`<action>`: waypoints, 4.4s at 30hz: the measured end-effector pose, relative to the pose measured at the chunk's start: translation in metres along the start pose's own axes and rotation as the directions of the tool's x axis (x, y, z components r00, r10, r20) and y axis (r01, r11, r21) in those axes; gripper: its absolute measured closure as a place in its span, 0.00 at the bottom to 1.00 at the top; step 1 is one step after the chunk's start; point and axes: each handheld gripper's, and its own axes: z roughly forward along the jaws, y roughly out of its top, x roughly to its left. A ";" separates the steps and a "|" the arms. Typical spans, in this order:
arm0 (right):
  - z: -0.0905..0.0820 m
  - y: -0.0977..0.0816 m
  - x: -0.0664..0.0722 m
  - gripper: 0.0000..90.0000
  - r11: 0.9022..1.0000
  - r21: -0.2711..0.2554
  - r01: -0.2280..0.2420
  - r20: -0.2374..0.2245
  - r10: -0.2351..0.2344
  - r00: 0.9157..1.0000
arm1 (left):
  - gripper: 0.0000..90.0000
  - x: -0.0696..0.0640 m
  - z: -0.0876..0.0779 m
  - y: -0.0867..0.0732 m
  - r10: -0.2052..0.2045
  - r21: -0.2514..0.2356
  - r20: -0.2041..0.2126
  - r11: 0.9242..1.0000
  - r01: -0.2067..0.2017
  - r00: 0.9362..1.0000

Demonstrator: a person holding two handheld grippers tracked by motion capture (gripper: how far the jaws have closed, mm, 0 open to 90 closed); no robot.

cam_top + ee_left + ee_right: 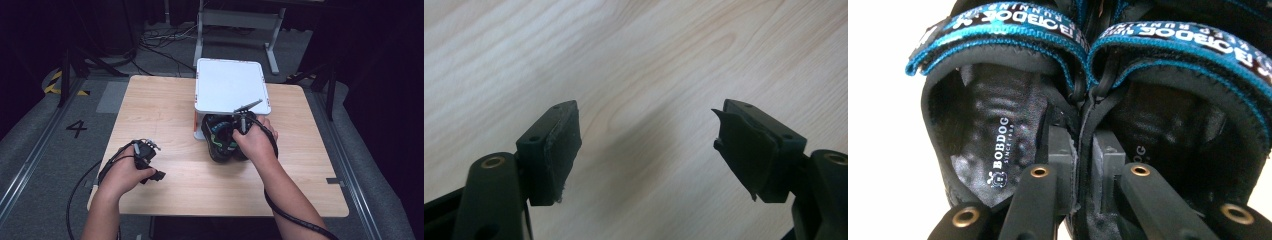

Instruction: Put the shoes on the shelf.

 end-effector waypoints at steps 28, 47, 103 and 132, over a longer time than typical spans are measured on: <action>0.037 0.014 0.003 0.80 0.977 -0.210 -0.027 0.098 0.048 0.994 | 0.29 0.022 -0.020 -0.029 -0.100 -0.049 -0.036 0.994 0.099 0.994; -0.021 -0.009 -0.017 0.45 0.943 -0.332 0.032 -0.041 -0.049 0.998 | 0.28 0.003 -0.009 0.003 -0.062 -0.041 0.030 0.997 0.063 0.998; 0.022 -0.109 -0.060 0.75 0.889 -0.381 0.254 -0.129 -0.323 0.938 | 0.69 -0.102 0.067 0.102 0.099 -0.341 0.047 0.937 -0.077 0.994; 0.065 -0.073 -0.059 0.99 0.883 -0.433 0.180 -0.139 -0.263 0.955 | 0.96 -0.087 0.094 0.149 0.044 -0.402 -0.136 0.911 -0.096 0.990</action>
